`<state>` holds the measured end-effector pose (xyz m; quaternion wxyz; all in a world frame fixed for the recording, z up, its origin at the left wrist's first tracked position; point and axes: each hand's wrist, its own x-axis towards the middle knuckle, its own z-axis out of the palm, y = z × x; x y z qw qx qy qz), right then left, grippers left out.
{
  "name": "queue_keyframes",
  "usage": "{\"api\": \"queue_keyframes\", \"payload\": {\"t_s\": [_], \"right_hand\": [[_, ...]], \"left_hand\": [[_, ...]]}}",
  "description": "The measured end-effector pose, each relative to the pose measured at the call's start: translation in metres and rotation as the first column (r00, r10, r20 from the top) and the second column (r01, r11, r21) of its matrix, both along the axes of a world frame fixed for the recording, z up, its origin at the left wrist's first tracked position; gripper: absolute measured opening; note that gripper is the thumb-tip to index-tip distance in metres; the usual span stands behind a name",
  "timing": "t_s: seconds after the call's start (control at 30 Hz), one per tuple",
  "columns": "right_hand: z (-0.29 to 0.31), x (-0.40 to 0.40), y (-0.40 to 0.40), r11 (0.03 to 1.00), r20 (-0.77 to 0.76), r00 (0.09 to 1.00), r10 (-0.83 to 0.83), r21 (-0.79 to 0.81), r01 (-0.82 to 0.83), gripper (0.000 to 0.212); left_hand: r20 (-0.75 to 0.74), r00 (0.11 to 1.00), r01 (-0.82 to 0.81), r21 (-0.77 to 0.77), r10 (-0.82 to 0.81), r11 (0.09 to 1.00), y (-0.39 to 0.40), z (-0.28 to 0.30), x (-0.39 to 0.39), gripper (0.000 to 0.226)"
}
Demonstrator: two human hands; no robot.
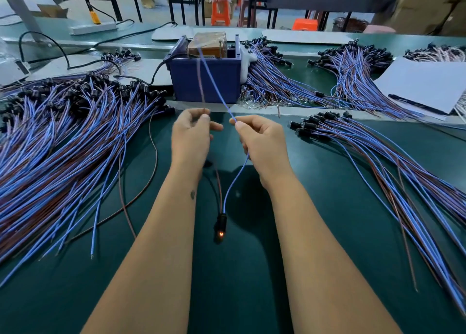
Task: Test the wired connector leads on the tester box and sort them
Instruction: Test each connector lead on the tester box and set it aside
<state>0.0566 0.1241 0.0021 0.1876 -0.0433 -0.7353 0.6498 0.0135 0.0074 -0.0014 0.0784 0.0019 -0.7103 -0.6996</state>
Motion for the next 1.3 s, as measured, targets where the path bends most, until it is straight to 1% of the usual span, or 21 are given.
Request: {"api": "queue_keyframes", "payload": {"t_s": [0.1, 0.17, 0.27, 0.37, 0.4, 0.47, 0.53, 0.57, 0.63, 0.7, 0.77, 0.8, 0.83, 0.87, 0.93, 0.97, 1.03, 1.1, 1.17, 1.23, 1.3], "right_hand": [[-0.002, -0.001, -0.004, 0.999, 0.048, 0.998, 0.028, 0.031, -0.03, 0.015], [-0.002, -0.002, -0.005, 0.998, 0.063, 0.997, 0.032, 0.043, -0.035, 0.011], [-0.002, -0.002, -0.003, 0.997, 0.071, 0.997, 0.029, 0.072, -0.034, 0.012], [-0.002, 0.001, -0.002, 0.99, 0.106, 0.992, 0.061, 0.123, -0.074, 0.014], [-0.002, 0.001, -0.001, 0.981, 0.136, 0.988, 0.08, 0.165, -0.102, 0.014], [-0.001, 0.003, -0.001, 0.943, 0.219, 0.97, 0.108, 0.287, -0.17, 0.019], [0.0, 0.004, 0.001, 0.908, 0.284, 0.951, 0.121, 0.355, -0.222, 0.024], [0.0, 0.004, 0.002, 0.903, 0.29, 0.951, 0.11, 0.37, -0.217, 0.025], [0.003, 0.005, 0.004, 0.886, 0.26, 0.965, 0.029, 0.44, -0.145, 0.022], [0.006, 0.006, 0.003, 0.86, 0.183, 0.978, -0.104, 0.511, -0.004, 0.014], [0.01, 0.008, 0.001, 0.867, 0.047, 0.974, -0.22, 0.468, 0.173, 0.01], [0.013, 0.01, 0.0, 0.879, -0.029, 0.967, -0.252, 0.411, 0.241, 0.013], [0.016, 0.01, 0.0, 0.901, -0.087, 0.96, -0.267, 0.331, 0.28, 0.016], [0.019, 0.011, 0.0, 0.927, -0.127, 0.954, -0.273, 0.23, 0.296, 0.019], [0.023, 0.01, 0.003, 0.947, -0.177, 0.936, -0.304, 0.051, 0.317, 0.018], [0.023, 0.01, 0.006, 0.938, -0.198, 0.921, -0.336, 0.02, 0.346, 0.016], [0.022, 0.009, 0.012, 0.913, -0.219, 0.894, -0.39, 0.032, 0.406, 0.02], [0.019, 0.008, 0.021, 0.903, -0.196, 0.888, -0.415, 0.03, 0.429, 0.031], [0.016, 0.007, 0.036, 0.889, -0.125, 0.888, -0.444, 0.066, 0.454, 0.038], [0.013, 0.008, 0.055, 0.879, -0.048, 0.892, -0.449, 0.154, 0.45, 0.038], [0.013, 0.013, 0.076, 0.869, -0.005, 0.906, -0.423, 0.281, 0.408, 0.036]], "left_hand": [[-0.013, 0.995, 0.093, -0.063, -0.094, 0.994, 0.012, 0.001, 0.006, 0.019], [0.013, 0.988, 0.151, -0.019, -0.151, 0.988, 0.014, 0.002, 0.008, 0.022], [0.033, 0.971, 0.235, 0.053, -0.237, 0.971, 0.01, 0.003, 0.008, 0.018], [0.01, 0.978, 0.207, 0.008, -0.207, 0.978, 0.009, 0.001, 0.008, 0.022], [0.014, 0.985, 0.173, 0.033, -0.173, 0.984, 0.008, 0.001, 0.007, 0.023], [0.029, 0.993, 0.11, 0.168, -0.117, 0.98, 0.005, 0.002, 0.005, 0.024], [0.034, 0.994, 0.082, 0.339, -0.1, 0.937, 0.0, 0.005, 0.003, 0.025], [0.038, 0.994, 0.079, 0.418, -0.105, 0.905, -0.002, 0.007, 0.002, 0.025], [0.057, 0.989, 0.084, 0.53, -0.134, 0.844, -0.004, 0.009, 0.002, 0.03], [0.073, 0.98, 0.108, 0.591, -0.186, 0.799, -0.004, 0.01, 0.003, 0.037], [0.082, 0.968, 0.138, 0.611, -0.236, 0.78, -0.003, 0.009, 0.004, 0.04], [0.087, 0.965, 0.148, 0.595, -0.247, 0.79, -0.002, 0.009, 0.004, 0.04], [0.093, 0.967, 0.152, 0.543, -0.239, 0.826, 0.0, 0.008, 0.004, 0.039], [0.091, 0.973, 0.151, 0.443, -0.212, 0.884, 0.002, 0.006, 0.004, 0.038], [0.038, 0.985, 0.159, 0.151, -0.167, 0.976, 0.009, 0.002, 0.007, 0.035], [-0.007, 0.984, 0.176, 0.013, -0.176, 0.984, 0.013, 0.0, 0.009, 0.033], [-0.088, 0.964, 0.236, -0.164, -0.252, 0.958, 0.022, -0.003, 0.016, 0.028], [-0.141, 0.915, 0.338, -0.24, -0.377, 0.91, 0.033, -0.002, 0.026, 0.025], [-0.183, 0.842, 0.45, -0.279, -0.507, 0.849, 0.045, -0.003, 0.036, 0.023], [-0.194, 0.762, 0.524, -0.376, -0.618, 0.764, 0.054, -0.006, 0.045, 0.027], [-0.158, 0.691, 0.573, -0.475, -0.705, 0.668, 0.058, -0.009, 0.048, 0.038]]}}
